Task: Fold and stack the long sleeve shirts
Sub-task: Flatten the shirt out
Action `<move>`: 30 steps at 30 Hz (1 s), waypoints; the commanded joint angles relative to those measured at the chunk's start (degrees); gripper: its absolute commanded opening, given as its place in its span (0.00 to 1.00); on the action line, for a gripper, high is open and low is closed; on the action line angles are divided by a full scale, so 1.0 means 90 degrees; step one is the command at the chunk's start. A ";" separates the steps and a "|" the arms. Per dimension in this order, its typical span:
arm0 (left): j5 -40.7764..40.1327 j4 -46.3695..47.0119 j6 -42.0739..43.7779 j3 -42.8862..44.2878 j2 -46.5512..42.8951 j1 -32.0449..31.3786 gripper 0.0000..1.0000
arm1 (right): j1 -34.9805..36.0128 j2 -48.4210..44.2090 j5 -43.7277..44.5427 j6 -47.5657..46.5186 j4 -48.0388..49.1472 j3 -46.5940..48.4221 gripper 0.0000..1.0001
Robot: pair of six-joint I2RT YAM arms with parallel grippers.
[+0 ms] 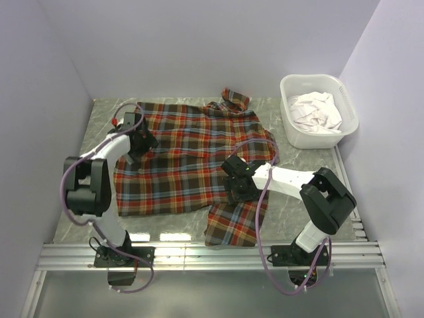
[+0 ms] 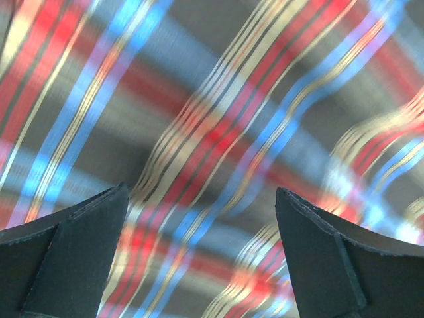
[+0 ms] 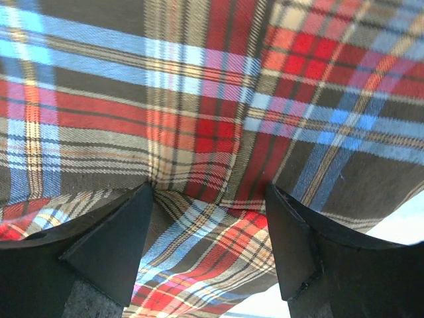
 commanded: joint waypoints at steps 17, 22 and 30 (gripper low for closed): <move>0.0308 -0.0178 -0.0457 0.2489 0.2777 0.0979 0.99 | -0.0710 -0.0254 -0.0188 0.0281 -0.0563 -0.0678 0.75; 0.0542 -0.0179 -0.0340 0.2569 0.2544 0.0999 0.99 | -0.0759 -0.0654 -0.0130 0.0115 -0.0661 -0.0270 0.75; 0.0864 -0.0091 -0.0301 0.1447 0.0817 0.0629 0.99 | -0.1959 -0.0879 -0.0393 0.0202 0.0177 0.1420 0.73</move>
